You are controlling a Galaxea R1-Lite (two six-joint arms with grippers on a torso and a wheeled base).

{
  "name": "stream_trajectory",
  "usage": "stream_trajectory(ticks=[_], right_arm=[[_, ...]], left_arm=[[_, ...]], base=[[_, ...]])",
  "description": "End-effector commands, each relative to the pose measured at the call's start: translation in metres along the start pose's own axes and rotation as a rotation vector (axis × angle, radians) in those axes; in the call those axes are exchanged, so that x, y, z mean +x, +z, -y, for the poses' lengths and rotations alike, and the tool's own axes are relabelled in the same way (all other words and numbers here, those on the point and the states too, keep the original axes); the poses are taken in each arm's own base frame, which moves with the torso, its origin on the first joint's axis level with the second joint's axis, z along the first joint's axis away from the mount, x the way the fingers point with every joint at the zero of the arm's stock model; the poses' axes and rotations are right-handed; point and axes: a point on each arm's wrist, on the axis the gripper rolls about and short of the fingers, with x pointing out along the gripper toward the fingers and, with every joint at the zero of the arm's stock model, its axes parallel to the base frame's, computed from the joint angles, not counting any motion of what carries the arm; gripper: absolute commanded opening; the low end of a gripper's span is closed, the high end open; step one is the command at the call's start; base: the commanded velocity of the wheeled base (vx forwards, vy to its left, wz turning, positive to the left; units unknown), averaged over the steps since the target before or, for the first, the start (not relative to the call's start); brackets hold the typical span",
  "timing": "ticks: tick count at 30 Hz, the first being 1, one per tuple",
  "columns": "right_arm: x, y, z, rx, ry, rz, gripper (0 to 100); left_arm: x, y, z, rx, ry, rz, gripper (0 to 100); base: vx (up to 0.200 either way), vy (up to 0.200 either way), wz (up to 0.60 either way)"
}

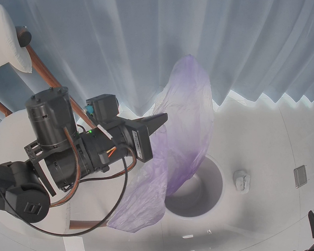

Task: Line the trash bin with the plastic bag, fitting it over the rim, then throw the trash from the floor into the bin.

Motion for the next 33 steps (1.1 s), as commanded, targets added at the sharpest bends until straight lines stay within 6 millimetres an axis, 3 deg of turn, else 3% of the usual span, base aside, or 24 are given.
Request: stream_trajectory(ticks=[1,4,9,17,18,27,33], right_arm=[[-0.001,0.0,0.0,0.006,0.0,0.025,100],[-0.002,0.041,0.0,0.042,0.015,0.076,100],[0.012,0.054,-0.001,0.16,0.214,-0.04,100],[0.075,0.097,-0.01,0.398,0.198,-0.323,100],[0.09,0.1,-0.013,0.418,0.183,-0.377,100],[0.139,0.084,-0.019,0.42,0.152,-0.542,100],[0.189,0.065,-0.013,0.445,0.085,-0.579,100]], left_arm=[[-0.011,0.016,0.014,0.005,-0.037,0.033,0],[-0.009,0.01,0.027,-0.006,-0.07,-0.037,0],[-0.003,0.002,0.04,-0.006,-0.115,-0.078,0],[0.006,-0.014,0.051,-0.005,-0.151,-0.133,0],[0.006,-0.015,0.055,0.001,-0.163,-0.139,0],[0.013,-0.029,0.057,0.096,-0.198,-0.183,0],[0.017,-0.043,0.066,0.097,-0.233,-0.23,0]], base=[[0.0,0.0,0.0],[0.0,0.0,0.0],[0.0,0.0,0.0],[0.0,0.0,0.0],[0.0,0.0,0.0],[0.0,0.0,0.0],[0.0,0.0,0.0]])
